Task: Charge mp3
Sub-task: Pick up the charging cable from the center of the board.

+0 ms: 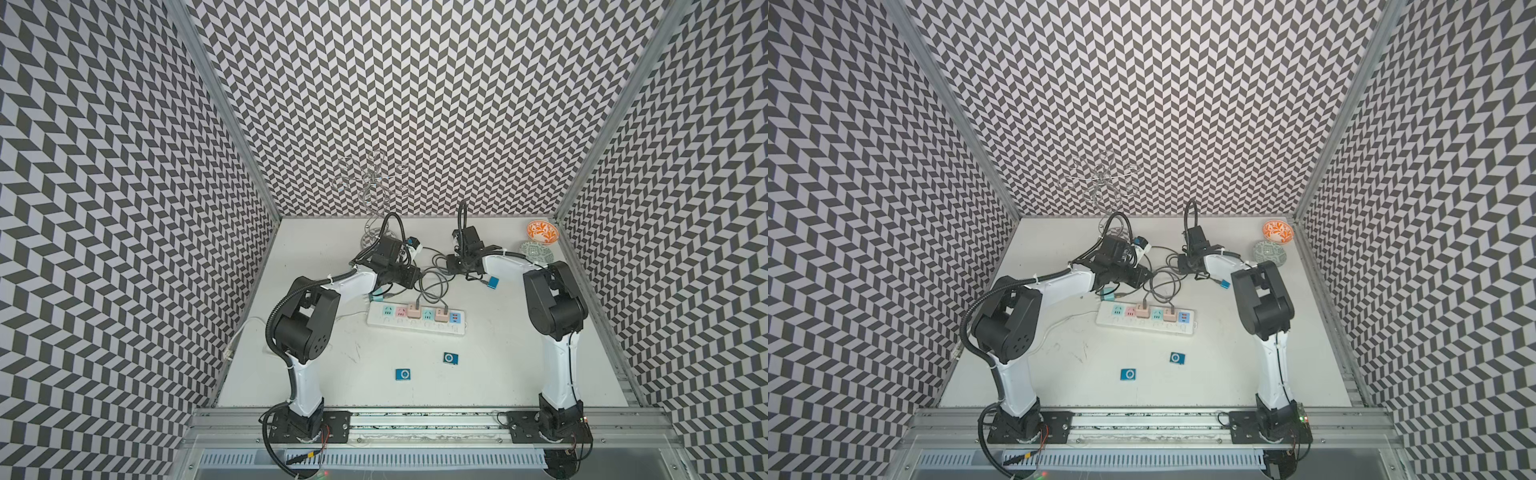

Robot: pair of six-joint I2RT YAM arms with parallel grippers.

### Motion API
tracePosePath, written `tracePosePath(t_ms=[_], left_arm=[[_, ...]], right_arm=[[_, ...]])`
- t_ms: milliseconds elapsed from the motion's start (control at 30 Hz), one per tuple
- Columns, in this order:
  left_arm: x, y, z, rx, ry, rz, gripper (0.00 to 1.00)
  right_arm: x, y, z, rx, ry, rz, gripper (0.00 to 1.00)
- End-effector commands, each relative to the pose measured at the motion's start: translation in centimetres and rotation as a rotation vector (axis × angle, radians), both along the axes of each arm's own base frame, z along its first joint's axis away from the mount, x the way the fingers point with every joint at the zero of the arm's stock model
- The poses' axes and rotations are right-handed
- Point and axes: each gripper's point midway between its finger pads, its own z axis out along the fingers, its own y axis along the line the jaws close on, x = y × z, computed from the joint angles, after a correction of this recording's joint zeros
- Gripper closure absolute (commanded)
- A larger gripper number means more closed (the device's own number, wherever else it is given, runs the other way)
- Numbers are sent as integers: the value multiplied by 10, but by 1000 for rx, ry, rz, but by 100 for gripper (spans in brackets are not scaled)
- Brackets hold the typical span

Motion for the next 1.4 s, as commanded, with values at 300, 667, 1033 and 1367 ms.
tracePosePath(t_ms=[300, 667, 1033, 1367], left_arm=[[23, -23, 29, -112, -42, -31, 63], [30, 4, 120, -178, -255, 19, 41], [35, 35, 171, -259, -290, 121, 36], [53, 44, 154, -344, -245, 147, 31]], right_arm=[[9, 23, 188, 242, -451, 42, 100], [-15, 18, 260, 283, -650, 47, 100], [-46, 25, 329, 376, -872, 129, 100], [-68, 33, 343, 405, -904, 217, 100]])
